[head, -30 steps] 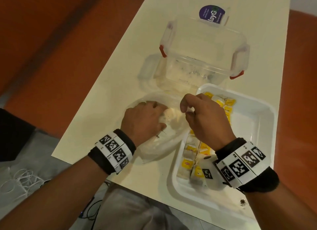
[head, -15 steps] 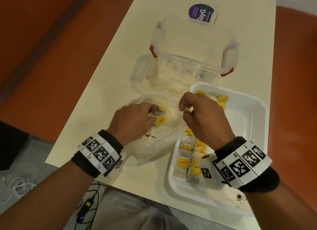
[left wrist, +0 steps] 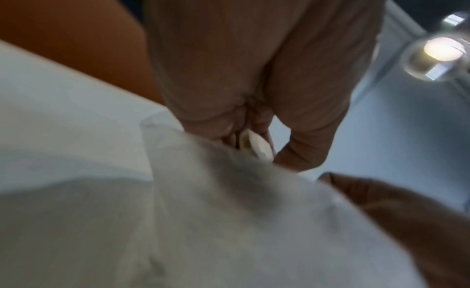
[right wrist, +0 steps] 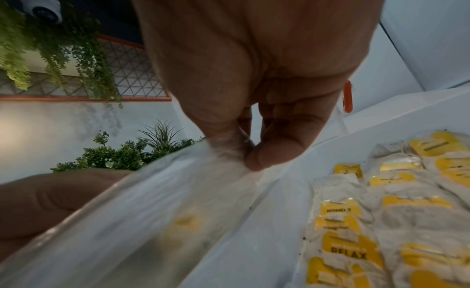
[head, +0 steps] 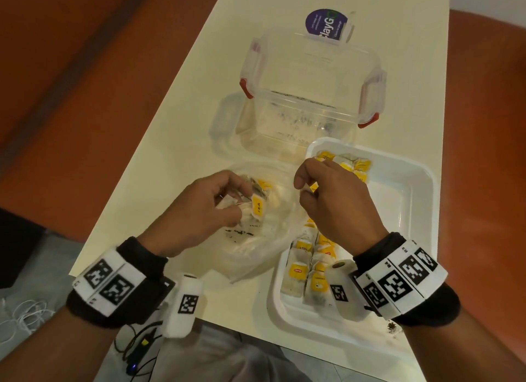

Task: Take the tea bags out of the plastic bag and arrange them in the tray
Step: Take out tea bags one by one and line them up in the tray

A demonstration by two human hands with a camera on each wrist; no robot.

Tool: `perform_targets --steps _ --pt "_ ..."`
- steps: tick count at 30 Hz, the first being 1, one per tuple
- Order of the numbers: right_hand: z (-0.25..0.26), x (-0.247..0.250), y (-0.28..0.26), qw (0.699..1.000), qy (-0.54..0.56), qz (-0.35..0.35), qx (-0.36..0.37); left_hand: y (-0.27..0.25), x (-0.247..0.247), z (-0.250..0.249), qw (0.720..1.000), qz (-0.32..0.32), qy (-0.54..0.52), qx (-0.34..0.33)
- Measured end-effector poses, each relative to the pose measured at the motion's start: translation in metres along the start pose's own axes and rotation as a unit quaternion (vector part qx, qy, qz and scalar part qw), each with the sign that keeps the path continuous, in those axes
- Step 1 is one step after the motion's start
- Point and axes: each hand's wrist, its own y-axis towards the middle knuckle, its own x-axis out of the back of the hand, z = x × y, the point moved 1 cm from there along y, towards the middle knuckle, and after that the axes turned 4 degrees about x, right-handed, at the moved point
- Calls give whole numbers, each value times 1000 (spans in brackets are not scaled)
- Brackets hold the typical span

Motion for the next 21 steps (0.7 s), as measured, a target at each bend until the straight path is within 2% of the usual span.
perform_targets --steps 2,4,8,11,14,17,21 --pt "-1 1 -2 1000 0 1 -4 -6 -2 -4 984 49 -162 62" --pt "-1 1 -4 1000 -1 4 -8 -9 -2 -4 954 78 -269 106" --pt "-2 2 -6 1000 2 15 -18 -8 -1 8 898 79 -408 144" --pt "-2 4 -8 999 -6 19 -27 -4 -6 16 850 124 -491 148" --pt "-2 4 -9 999 -5 25 -33 -3 -13 16 817 164 -534 143" --pt "0 7 -11 999 2 23 -38 -3 -17 12 807 166 -549 141" --pt "10 12 -17 999 -3 5 -36 -2 -17 4 832 142 -524 118"
